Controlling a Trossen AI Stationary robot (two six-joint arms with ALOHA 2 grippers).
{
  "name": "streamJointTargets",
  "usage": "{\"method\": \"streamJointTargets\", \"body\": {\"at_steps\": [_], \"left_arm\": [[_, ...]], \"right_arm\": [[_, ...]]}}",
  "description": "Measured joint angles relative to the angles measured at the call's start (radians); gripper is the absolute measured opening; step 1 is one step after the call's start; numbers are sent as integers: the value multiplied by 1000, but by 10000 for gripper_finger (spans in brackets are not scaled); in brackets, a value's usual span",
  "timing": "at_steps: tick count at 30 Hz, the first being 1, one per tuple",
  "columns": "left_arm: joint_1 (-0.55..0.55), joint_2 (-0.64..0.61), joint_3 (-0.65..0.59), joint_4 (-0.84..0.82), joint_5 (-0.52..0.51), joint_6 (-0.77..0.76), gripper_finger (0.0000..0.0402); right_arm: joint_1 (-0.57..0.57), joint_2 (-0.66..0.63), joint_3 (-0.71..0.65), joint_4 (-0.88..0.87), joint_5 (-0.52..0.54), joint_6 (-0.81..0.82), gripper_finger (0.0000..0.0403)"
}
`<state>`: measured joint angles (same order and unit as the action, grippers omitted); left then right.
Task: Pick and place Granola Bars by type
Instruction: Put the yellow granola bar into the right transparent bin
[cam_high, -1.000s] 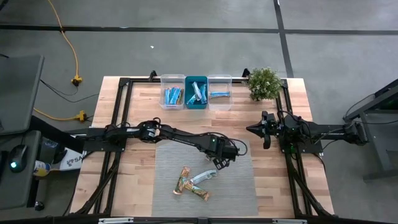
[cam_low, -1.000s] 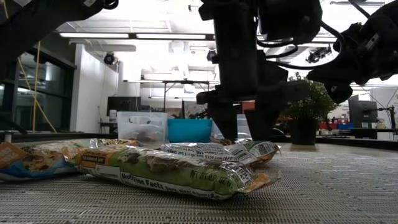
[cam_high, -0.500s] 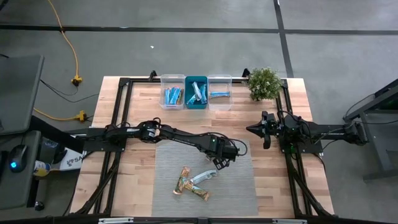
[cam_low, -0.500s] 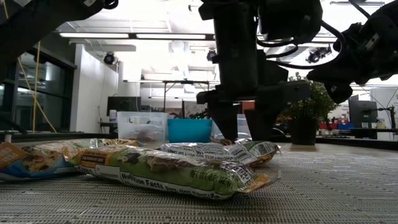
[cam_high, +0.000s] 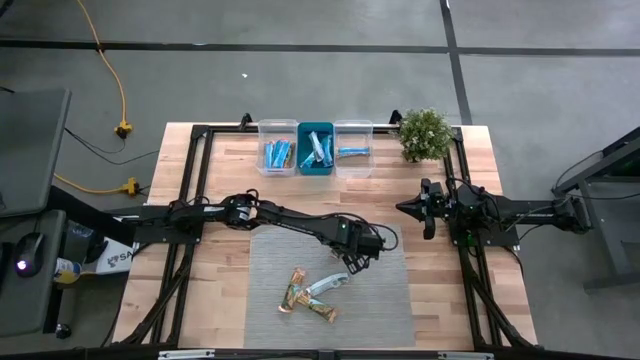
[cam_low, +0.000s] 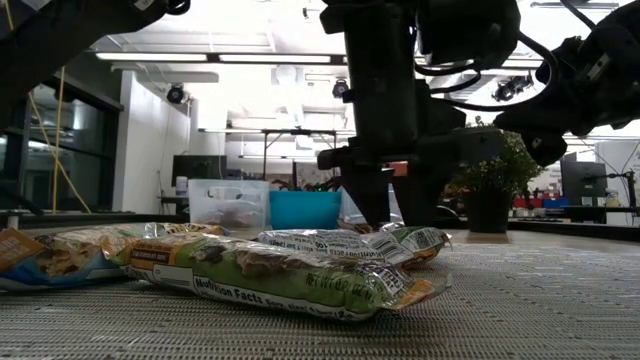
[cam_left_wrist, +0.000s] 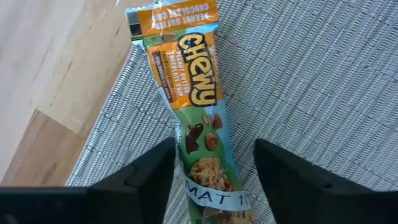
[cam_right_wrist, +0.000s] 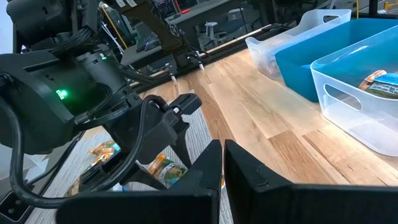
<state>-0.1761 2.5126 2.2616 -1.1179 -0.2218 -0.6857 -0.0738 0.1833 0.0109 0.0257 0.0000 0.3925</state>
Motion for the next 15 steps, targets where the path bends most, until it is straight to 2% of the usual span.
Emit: {"method": "streamJointTargets", "body": {"at_steps": [15], "left_arm": [[0, 0, -1, -10, -24, 8, 101]], "right_arm": [[0, 0, 0, 0, 0, 0, 0]]}}
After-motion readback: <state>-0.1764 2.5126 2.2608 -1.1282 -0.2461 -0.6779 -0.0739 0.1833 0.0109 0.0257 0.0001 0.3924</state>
